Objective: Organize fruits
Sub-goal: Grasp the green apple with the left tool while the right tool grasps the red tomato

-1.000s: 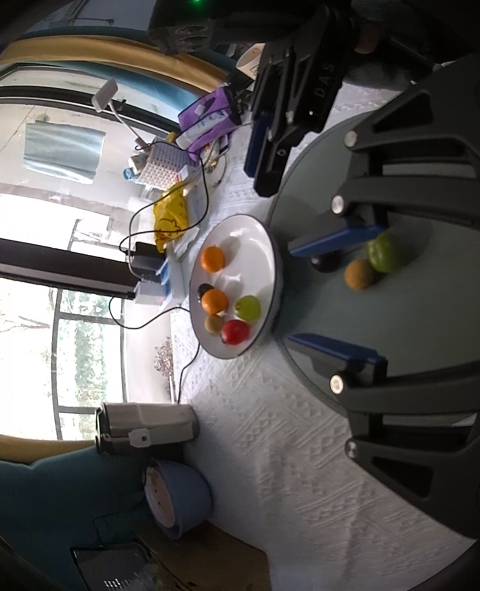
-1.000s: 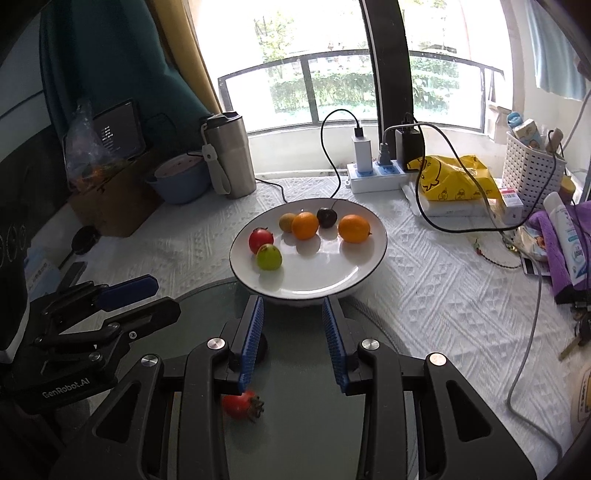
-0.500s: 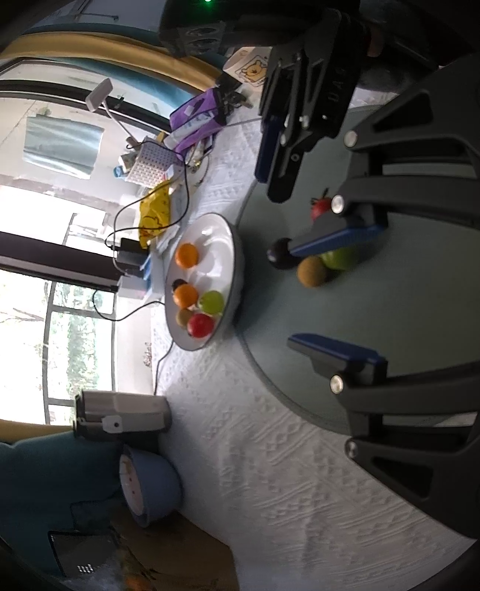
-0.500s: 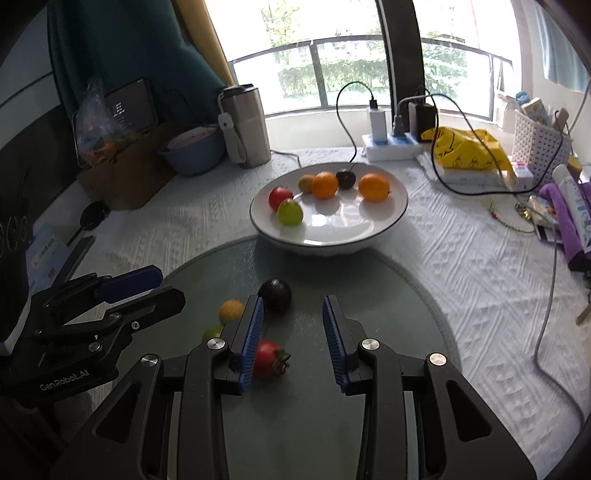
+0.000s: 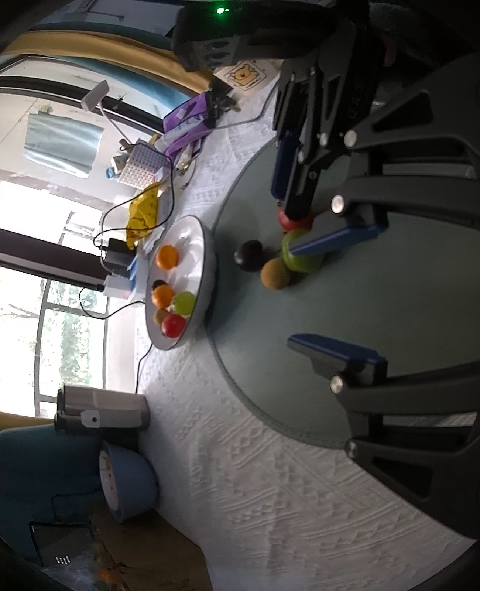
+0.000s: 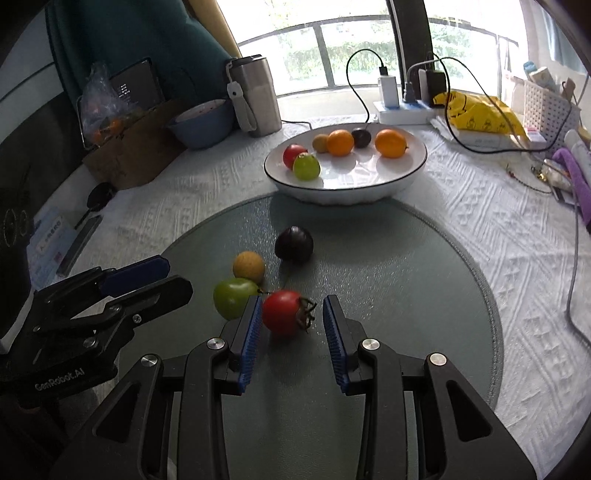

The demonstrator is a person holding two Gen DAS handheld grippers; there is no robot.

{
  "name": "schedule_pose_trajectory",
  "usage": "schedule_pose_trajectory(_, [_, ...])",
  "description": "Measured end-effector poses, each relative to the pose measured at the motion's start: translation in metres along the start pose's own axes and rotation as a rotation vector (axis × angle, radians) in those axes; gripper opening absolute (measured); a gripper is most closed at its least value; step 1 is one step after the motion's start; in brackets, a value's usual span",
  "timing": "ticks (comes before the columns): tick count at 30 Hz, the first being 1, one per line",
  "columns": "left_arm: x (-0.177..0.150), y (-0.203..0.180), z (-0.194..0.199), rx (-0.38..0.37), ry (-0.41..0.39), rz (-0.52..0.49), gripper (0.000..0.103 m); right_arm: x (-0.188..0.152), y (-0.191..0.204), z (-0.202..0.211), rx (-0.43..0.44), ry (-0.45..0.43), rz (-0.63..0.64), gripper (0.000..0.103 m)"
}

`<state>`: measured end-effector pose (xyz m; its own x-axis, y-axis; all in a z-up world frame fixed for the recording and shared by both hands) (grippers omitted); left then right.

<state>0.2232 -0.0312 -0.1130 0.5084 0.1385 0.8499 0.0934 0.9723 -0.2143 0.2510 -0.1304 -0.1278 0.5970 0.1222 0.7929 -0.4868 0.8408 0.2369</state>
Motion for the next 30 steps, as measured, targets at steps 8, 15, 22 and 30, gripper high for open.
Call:
schedule_pose_trajectory(8, [-0.002,-0.005,-0.002,0.001,0.008,0.000,0.046,-0.003,0.003,-0.006,0.030,0.019,-0.001,0.040])
schedule_pose_trajectory(15, [-0.004,-0.013,-0.009,0.002,0.027,-0.014,0.047,-0.005,0.005,-0.006,0.081,0.020,-0.009,0.030])
schedule_pose_trajectory(22, [-0.004,-0.023,-0.019,0.003,0.047,-0.031,0.047,0.002,-0.007,0.002,0.075,-0.011,-0.019,0.030])
schedule_pose_trajectory(30, [-0.006,-0.036,-0.033,0.004,0.078,-0.063,0.048,0.006,-0.033,0.010,0.056,-0.038,-0.058,0.030])
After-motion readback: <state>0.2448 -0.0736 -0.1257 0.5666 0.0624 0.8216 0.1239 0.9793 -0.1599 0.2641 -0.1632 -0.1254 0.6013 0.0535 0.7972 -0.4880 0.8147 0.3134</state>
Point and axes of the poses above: each gripper's, at about its wrist camera, not at the fingertips, and z roughly against the way its jaws point, y to its left, x to its top, the point moved 6 cm from there along -z, roughly the way its jaws point, and after that the axes turned 13 degrees about -y, right-handed, at the moved point
